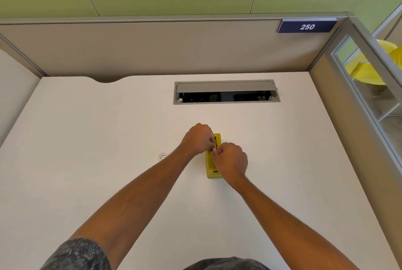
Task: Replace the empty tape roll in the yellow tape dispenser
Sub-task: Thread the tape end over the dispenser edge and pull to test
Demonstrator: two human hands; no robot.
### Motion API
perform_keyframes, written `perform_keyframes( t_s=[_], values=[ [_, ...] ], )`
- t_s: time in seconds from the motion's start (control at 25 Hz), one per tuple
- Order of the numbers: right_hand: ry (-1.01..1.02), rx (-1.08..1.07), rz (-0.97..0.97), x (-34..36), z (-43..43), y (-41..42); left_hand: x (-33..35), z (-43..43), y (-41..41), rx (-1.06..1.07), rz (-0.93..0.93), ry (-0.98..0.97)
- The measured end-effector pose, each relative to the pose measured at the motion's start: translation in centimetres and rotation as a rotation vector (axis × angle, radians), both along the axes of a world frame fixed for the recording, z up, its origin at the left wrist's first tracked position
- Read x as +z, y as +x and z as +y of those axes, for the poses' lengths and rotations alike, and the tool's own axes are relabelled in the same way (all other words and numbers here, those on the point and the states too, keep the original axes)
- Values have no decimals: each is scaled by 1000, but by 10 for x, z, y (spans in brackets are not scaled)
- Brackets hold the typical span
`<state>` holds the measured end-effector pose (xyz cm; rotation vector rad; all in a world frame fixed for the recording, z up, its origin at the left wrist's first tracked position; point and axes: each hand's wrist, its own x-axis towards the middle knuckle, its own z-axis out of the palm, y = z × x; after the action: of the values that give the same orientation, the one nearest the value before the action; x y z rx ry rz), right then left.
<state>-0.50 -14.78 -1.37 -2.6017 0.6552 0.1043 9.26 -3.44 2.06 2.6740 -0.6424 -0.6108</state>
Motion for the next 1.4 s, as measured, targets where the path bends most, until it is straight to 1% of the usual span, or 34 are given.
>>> perform_keyframes(
  t_s=[0.2,0.4,0.6,0.92,1.4],
  values=[
    [22,3,13,3,-2,2,2,0,0,-9,24,13],
    [3,15,8,2,2,-1,4,-1,0,-3,15,1],
    [48,-3,-3,6,-1,2,5,-2,-1,-2,16,14],
    [65,-32,-22,3,2,-2,7,-3,3,-27,22,25],
    [88,-61,17,1,3,2,5,-3,8,-54,23,24]
  ],
)
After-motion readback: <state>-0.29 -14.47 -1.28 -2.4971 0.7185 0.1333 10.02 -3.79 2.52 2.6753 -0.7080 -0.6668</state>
